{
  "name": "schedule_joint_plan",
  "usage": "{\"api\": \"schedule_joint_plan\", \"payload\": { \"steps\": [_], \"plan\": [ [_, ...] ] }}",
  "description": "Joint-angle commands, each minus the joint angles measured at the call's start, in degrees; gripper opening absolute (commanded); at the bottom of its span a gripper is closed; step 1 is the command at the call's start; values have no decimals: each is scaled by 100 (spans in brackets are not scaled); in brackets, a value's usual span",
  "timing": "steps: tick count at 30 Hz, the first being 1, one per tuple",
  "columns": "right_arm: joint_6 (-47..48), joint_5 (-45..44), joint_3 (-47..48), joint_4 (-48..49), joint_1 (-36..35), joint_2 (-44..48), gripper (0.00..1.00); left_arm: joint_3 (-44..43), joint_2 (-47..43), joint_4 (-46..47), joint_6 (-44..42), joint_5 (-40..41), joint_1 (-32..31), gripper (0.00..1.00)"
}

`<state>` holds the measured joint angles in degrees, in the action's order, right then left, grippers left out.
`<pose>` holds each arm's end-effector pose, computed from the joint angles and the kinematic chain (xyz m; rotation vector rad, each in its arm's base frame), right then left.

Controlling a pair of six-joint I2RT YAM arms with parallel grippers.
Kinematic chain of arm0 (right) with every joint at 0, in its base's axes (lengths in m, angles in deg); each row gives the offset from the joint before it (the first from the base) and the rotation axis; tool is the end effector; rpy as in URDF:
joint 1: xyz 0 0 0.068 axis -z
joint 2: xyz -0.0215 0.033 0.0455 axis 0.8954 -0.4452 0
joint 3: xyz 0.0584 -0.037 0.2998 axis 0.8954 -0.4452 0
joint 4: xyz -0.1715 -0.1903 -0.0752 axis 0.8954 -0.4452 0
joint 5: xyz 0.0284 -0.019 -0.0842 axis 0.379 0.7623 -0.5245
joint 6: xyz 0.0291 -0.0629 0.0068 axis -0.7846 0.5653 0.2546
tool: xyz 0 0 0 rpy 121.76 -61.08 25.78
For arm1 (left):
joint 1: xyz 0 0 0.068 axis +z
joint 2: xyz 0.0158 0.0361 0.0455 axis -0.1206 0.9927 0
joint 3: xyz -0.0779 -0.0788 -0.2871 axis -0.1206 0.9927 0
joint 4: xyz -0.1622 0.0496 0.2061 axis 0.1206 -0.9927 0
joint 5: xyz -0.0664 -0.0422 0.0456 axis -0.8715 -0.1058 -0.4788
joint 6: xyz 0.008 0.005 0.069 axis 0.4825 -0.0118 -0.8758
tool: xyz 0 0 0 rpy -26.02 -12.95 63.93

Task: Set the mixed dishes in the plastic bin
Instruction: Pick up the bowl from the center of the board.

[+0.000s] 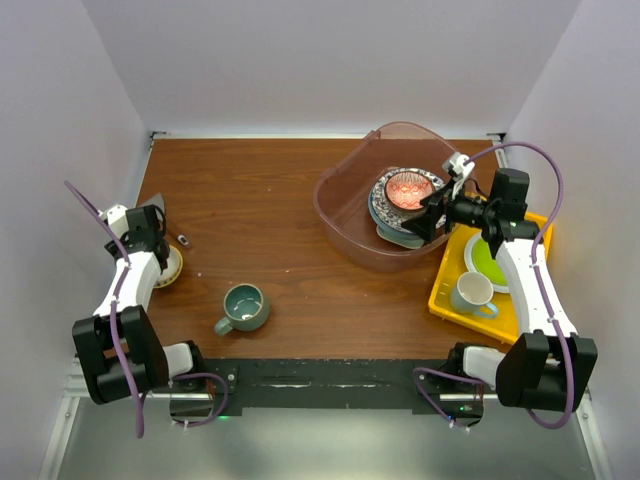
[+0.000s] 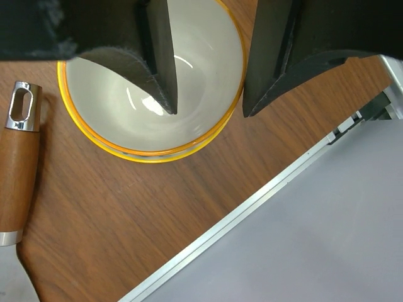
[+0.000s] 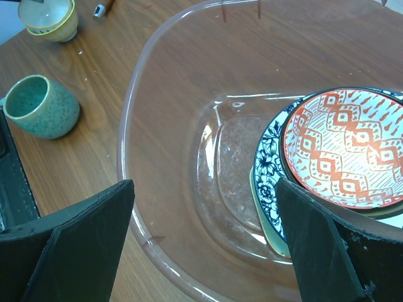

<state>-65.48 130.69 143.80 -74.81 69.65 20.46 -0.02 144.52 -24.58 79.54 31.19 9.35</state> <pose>0.2580 0.0210 0.3419 -0.7389 1.7908 0.8047 0.2275 0.1005 0.2271 -1.0623 2.0939 0.6779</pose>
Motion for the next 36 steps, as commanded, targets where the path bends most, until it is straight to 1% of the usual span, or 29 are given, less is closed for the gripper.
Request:
{"api": "schedule_joint_plan", "payload": {
  "steps": [1, 4, 12, 15, 21, 22, 24, 25, 26, 27, 29, 36],
  "plan": [
    [153, 186, 110, -71, 24, 139, 98, 46, 98, 156, 212, 13, 60, 47],
    [153, 212, 127, -97, 24, 173, 98, 46, 151, 68, 308, 118, 60, 44],
    [153, 256, 145, -106, 24, 200, 98, 63, 116, -46, 379, 101, 60, 44],
    [153, 256, 154, -115, 24, 218, 98, 72, 107, -90, 431, 118, 51, 43],
    [135, 256, 154, -124, 33, 218, 98, 81, -33, -126, 476, 250, 60, 29],
    [135, 265, 162, -115, 33, 226, 98, 81, -60, -134, 467, 277, 60, 24],
    [135, 265, 163, -124, 33, 235, 98, 81, -139, -126, 449, 294, 60, 17],
    [135, 256, 171, -132, 42, 227, 98, 81, -165, -134, 432, 312, 60, 11],
    [135, 256, 180, -133, 42, 235, 98, 72, -235, -152, 432, 329, 60, 8],
    [135, 273, 180, -141, 33, 244, 98, 72, -279, -161, 423, 356, 52, 2],
    [135, 274, 180, -141, 33, 244, 98, 90, -402, -152, 396, 347, 51, 0],
    [135, 291, 198, -167, 33, 270, 98, 134, -763, -91, 238, 259, 60, 0]
  ]
}}
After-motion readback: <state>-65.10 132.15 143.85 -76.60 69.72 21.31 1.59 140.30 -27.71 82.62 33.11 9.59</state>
